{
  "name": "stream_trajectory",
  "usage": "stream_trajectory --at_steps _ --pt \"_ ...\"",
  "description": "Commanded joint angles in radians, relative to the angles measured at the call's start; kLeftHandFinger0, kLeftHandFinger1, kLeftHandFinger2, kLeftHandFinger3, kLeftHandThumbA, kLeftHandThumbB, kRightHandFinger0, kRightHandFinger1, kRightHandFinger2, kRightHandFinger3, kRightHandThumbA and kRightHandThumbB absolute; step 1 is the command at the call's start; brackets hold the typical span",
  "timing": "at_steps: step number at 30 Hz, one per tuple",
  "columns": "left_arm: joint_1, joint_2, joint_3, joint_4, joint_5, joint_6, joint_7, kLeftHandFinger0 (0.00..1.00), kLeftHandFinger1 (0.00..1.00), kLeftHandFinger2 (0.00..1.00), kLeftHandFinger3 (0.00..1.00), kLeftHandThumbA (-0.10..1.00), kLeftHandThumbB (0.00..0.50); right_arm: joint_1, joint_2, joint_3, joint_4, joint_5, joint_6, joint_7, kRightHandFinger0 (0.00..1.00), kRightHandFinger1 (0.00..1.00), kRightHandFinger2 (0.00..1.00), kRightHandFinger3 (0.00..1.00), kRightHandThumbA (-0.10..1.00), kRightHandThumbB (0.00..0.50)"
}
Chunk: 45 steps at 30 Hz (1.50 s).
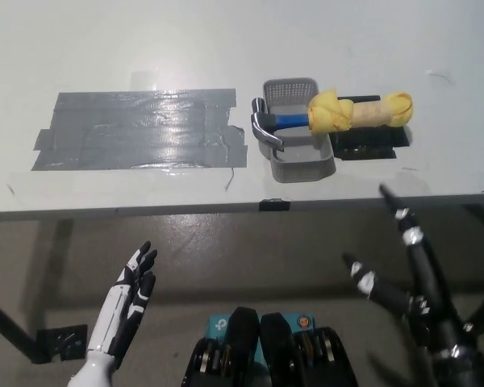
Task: The robot picks the hammer placed on top of the gray container with right hand and places it on the grey area of the desk
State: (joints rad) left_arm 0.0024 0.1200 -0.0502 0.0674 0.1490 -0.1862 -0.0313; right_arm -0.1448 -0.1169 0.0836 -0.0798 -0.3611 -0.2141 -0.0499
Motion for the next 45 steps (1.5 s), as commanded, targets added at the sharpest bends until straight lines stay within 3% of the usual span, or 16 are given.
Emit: stream_trajectory --at_steps 1,2,5,7,13,24,45 --pt "-0.003 0.002 0.000 -0.014 0.010 -0.056 0.014 1.00 1.00 1.00 1.00 0.96 0.093 -0.170 -0.077 -0.021 -0.069 -0.232 0.139 0.002 1.00 1.00 1.00 1.00 0.76 0.270" --pt "-0.002 0.001 0.001 -0.019 0.006 -0.050 0.011 1.00 1.00 1.00 1.00 0.96 0.095 -0.223 -0.106 -0.010 -0.053 -0.273 0.191 0.035 1.00 1.00 1.00 1.00 0.83 0.279" --pt "-0.004 0.001 -0.002 -0.019 0.010 -0.052 0.012 1.00 1.00 1.00 1.00 0.97 0.095 -0.345 -0.162 0.019 0.027 -0.303 0.243 0.083 1.00 1.00 1.00 1.00 0.88 0.300" --pt "-0.008 0.002 0.001 -0.020 0.008 -0.052 0.012 1.00 1.00 1.00 1.00 0.97 0.096 -0.424 -0.180 0.043 0.080 -0.327 0.280 0.113 1.00 1.00 1.00 1.00 0.93 0.341" --pt "-0.018 0.001 0.002 -0.019 0.013 -0.054 0.015 1.00 1.00 1.00 1.00 0.97 0.095 -0.607 -0.224 0.147 0.251 -0.416 0.365 0.164 1.00 1.00 1.00 1.00 0.99 0.370" --pt "-0.029 0.006 -0.002 -0.024 0.015 -0.053 0.008 1.00 1.00 1.00 1.00 0.99 0.106 -0.787 -0.207 0.258 0.567 -0.430 0.391 0.124 1.00 1.00 1.00 1.00 1.00 0.390" --pt "-0.039 0.012 -0.001 -0.036 -0.003 -0.036 -0.008 1.00 1.00 1.00 1.00 0.98 0.106 -0.925 -0.180 0.317 0.767 -0.390 0.395 0.157 1.00 1.00 1.00 1.00 1.00 0.442"
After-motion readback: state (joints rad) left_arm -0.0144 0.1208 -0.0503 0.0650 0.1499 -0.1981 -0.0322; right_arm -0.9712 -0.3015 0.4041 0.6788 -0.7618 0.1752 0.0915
